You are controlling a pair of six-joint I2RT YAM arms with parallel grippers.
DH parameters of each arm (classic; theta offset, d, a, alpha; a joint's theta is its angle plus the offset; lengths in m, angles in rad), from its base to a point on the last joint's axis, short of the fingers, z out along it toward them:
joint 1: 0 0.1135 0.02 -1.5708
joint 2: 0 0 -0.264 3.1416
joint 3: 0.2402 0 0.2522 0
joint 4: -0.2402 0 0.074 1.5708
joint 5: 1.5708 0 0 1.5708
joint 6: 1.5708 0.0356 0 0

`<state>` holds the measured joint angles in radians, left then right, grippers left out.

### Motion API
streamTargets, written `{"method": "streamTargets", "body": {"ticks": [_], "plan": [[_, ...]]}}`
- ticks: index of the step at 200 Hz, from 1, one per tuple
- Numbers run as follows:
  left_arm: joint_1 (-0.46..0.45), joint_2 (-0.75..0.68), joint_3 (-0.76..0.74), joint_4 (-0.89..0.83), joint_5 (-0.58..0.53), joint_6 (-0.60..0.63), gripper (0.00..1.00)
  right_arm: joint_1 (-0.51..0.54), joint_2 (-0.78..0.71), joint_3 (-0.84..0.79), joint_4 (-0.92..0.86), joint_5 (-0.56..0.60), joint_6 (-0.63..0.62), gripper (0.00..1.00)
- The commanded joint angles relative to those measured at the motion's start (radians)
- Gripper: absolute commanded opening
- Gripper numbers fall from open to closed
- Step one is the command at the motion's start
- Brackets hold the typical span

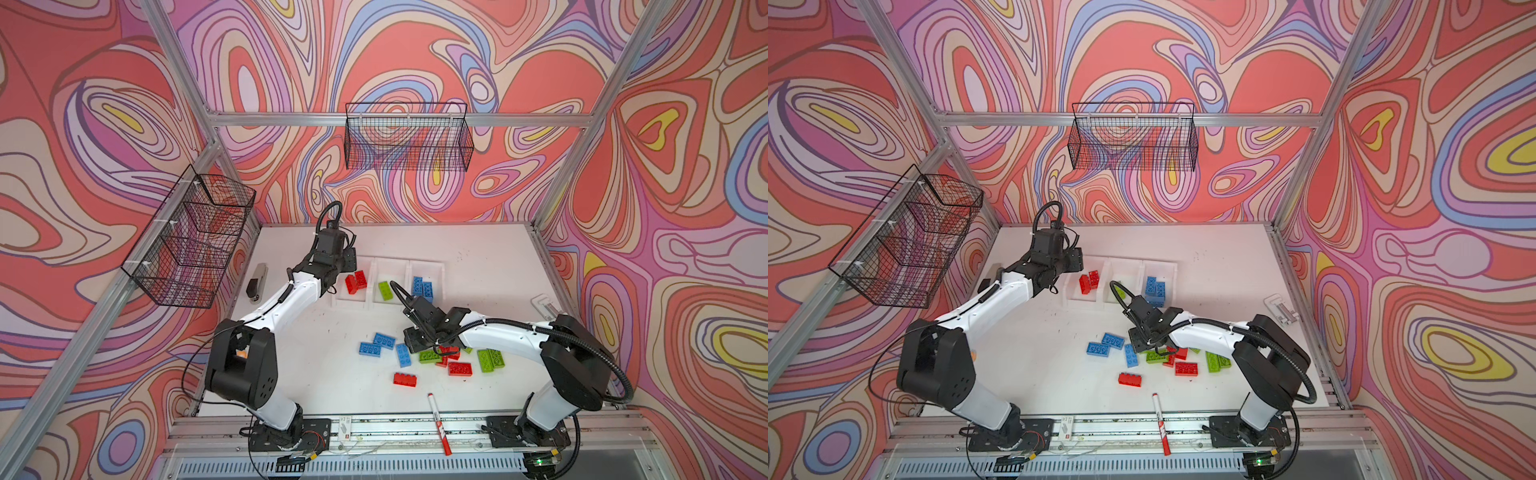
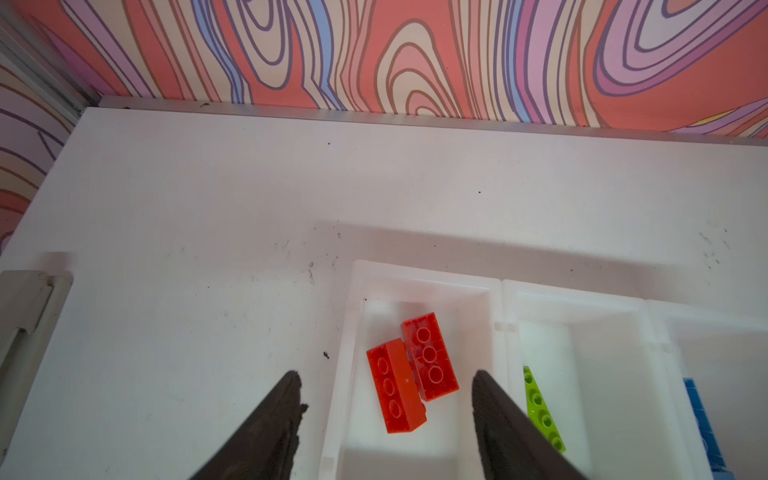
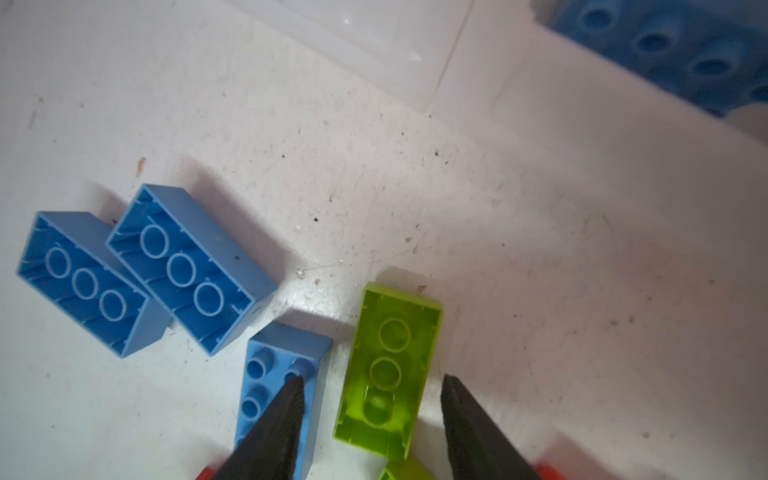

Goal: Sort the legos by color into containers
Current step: 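Grasp a lime-green brick with the right gripper and carry it to the tray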

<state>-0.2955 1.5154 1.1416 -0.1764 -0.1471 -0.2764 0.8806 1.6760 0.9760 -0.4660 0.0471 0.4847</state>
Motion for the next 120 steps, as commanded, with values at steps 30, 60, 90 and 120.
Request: {"method": "streamTargets", "body": {"ticks": [30, 60, 90, 120], "plan": [[0.006, -0.162, -0.193, 0.033, 0.021, -0.005, 0.68, 0.006, 0.074, 0.022, -0.011, 0.040, 0.019, 0.54], [0.006, -0.254, -0.281, 0.053, 0.055, -0.002, 0.69, 0.007, 0.106, 0.015, 0.021, 0.022, 0.040, 0.49], [0.006, -0.293, -0.298, 0.003, 0.061, 0.014, 0.68, 0.007, 0.102, 0.031, 0.007, 0.026, 0.039, 0.38], [0.006, -0.352, -0.328, -0.032, 0.106, 0.067, 0.69, 0.006, 0.037, 0.092, -0.053, 0.067, 0.014, 0.30]]}}
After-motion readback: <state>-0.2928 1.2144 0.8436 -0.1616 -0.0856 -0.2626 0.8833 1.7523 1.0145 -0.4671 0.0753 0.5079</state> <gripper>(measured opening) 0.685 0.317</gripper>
